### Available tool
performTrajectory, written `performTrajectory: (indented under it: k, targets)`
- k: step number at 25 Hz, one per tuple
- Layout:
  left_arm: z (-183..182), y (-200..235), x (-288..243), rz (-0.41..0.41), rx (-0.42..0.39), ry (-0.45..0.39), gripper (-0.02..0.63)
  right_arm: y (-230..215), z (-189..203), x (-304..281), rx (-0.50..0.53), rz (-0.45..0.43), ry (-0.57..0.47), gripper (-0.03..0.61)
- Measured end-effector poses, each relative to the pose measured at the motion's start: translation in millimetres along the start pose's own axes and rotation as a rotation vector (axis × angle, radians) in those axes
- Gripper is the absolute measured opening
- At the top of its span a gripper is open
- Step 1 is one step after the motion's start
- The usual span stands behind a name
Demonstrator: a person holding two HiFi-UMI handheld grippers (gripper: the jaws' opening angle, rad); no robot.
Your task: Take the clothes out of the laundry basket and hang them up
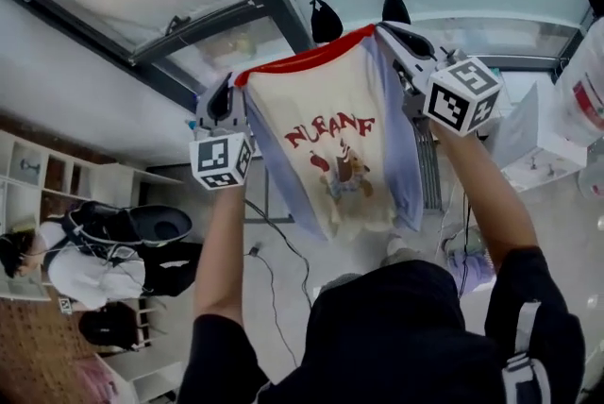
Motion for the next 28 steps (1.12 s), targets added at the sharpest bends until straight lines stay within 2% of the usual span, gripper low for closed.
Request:
performTrajectory:
  k: [4, 6, 11, 14, 19, 25, 28]
  targets:
    - [44, -1, -41, 0.021, 0.007, 0.075, 0.011, -34, 31, -21, -0.047, 0.057, 0.024, 0.002]
    - [68, -1, -62, 0.046, 0.008, 0.112, 0.011, -48, 48, -31, -0.037, 0.079, 0.054, 0.002]
    - [146, -19, -115, 0.162, -0.006, 0.221, 0.011, -97, 106, -48, -0.024, 0.198, 0.186, 0.002]
    - [199, -40, -136, 0.241, -0.023, 0.28, 0.011, -120, 154, -48, -0.056, 0.273, 0.254, 0.002]
    - [268, -68, -156, 0.333, -0.013, 0.348, 0.011, -151, 222, -43, -0.093, 0.374, 0.357, 0.002]
    - [336, -94, -164, 0.433, -0.079, 0.402, 0.011, -185, 284, -41, -0.192, 0.49, 0.352, 0.002]
    - [364, -107, -167, 0.469, -0.086, 0.431, 0.011, -201, 316, -38, -0.197, 0.542, 0.403, 0.002]
Point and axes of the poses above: the fingertips, and each gripper's own axes: x backward along the fingers, y to its left, z out of its underside, the point moved 2 cm from there along x, backward along the fingers, and after that the axes turned 14 degrees about -z, right-handed, at the moved point
